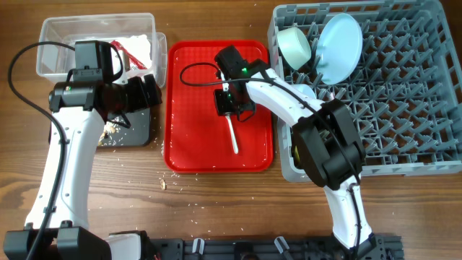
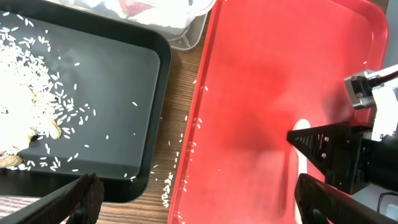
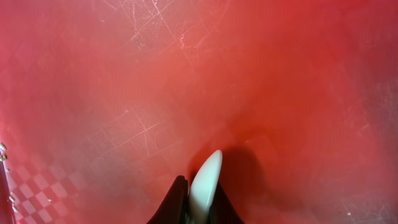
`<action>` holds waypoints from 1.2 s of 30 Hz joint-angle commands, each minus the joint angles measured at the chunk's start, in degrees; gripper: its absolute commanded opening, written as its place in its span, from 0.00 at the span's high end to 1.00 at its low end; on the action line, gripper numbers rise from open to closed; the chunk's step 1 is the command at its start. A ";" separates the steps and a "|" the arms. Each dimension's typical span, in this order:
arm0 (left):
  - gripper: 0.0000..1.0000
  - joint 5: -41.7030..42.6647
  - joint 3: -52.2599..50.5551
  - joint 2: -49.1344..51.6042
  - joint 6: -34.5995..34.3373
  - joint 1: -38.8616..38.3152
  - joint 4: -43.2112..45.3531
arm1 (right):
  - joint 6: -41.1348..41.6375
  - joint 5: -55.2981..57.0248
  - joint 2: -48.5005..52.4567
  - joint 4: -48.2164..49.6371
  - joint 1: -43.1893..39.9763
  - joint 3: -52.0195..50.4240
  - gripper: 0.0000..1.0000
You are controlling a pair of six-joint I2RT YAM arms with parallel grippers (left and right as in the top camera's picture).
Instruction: Sort waste into correct bins and load items into the dishwasher rack
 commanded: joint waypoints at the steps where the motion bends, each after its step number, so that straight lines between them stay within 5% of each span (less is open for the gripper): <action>1: 0.00 -0.15 0.07 0.00 0.50 0.20 0.17 | 1.51 4.61 3.50 -2.56 0.07 -1.44 0.96; 6: 0.00 -0.15 0.07 0.00 0.50 0.20 0.17 | -1.05 12.28 -11.32 -18.91 -2.27 10.67 0.96; 12: 0.00 -0.15 0.07 0.00 0.50 0.20 0.17 | -1.99 32.89 -29.51 -34.97 -15.78 10.03 0.96; 16: 0.00 -0.15 0.07 0.00 0.50 0.20 0.17 | -16.59 27.85 -28.20 -27.39 -24.20 -1.64 0.96; 20: 0.00 -0.15 0.07 0.00 0.50 0.20 0.17 | -18.25 27.26 -27.93 -20.22 -28.92 -12.11 0.94; 21: 0.00 -0.15 0.07 0.00 0.50 0.20 0.17 | -18.56 25.66 -27.93 -19.50 -30.32 -12.39 0.90; 23: 0.00 -0.15 0.07 0.00 0.50 0.20 0.17 | -23.56 19.93 -27.93 -19.50 -31.01 -12.39 0.56; 24: 0.00 -0.15 0.07 0.00 0.52 0.20 0.15 | -24.20 18.51 -27.93 -19.50 -31.01 -12.39 0.48; 30: 0.00 -0.15 0.07 0.00 0.50 0.20 0.17 | -24.22 10.29 -34.38 -24.09 -30.95 -8.41 0.41; 32: 0.00 -0.15 0.07 0.00 0.50 0.20 0.17 | -24.15 4.59 -42.88 -26.60 -30.95 -5.18 0.14; 34: 0.00 -0.15 0.07 0.00 0.50 0.20 0.17 | -22.08 0.20 -49.99 -27.96 -30.95 -2.95 0.00; 36: 0.00 -0.15 0.07 0.00 0.50 0.20 0.17 | -10.14 -2.36 -58.62 -27.71 -30.95 -2.89 0.00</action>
